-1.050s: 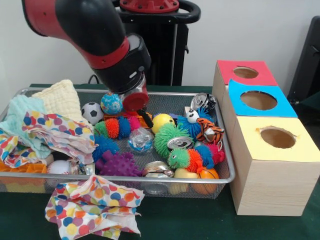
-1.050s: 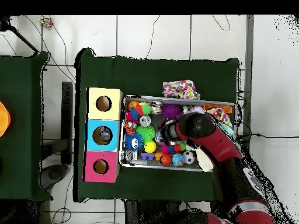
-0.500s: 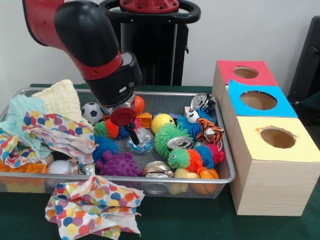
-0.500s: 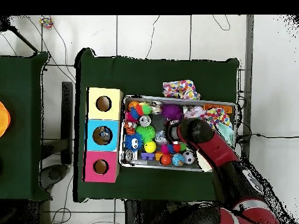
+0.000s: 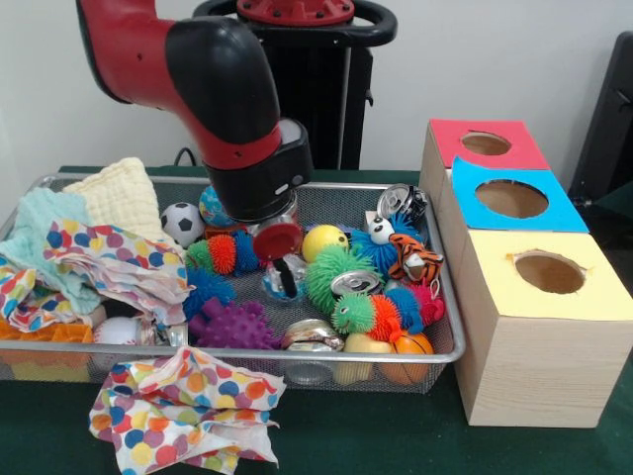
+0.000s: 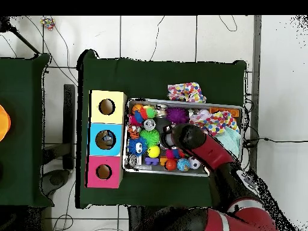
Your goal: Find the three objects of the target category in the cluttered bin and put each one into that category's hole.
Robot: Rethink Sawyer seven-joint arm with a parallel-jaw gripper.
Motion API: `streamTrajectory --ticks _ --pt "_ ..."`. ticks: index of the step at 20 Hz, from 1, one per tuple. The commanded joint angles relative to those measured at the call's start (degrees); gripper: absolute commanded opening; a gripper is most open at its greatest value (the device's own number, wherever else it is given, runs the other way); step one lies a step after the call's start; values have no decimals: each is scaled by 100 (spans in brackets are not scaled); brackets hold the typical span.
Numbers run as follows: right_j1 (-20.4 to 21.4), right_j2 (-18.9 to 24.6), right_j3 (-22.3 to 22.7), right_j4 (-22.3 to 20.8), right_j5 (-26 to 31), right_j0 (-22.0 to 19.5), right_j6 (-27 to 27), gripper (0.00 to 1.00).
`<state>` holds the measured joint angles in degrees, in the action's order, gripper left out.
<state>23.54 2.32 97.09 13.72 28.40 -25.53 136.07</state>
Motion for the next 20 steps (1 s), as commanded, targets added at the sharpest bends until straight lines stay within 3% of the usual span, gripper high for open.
streamTrajectory --ticks 1,8,15,20 --pt "-213 35 164 -332 -277 152 266 100" --pt "-404 -172 15 -483 -354 228 282 100" --pt "-1184 -718 -1051 -667 -291 517 297 100" --pt "-1518 -863 -1457 -676 -275 605 271 100"
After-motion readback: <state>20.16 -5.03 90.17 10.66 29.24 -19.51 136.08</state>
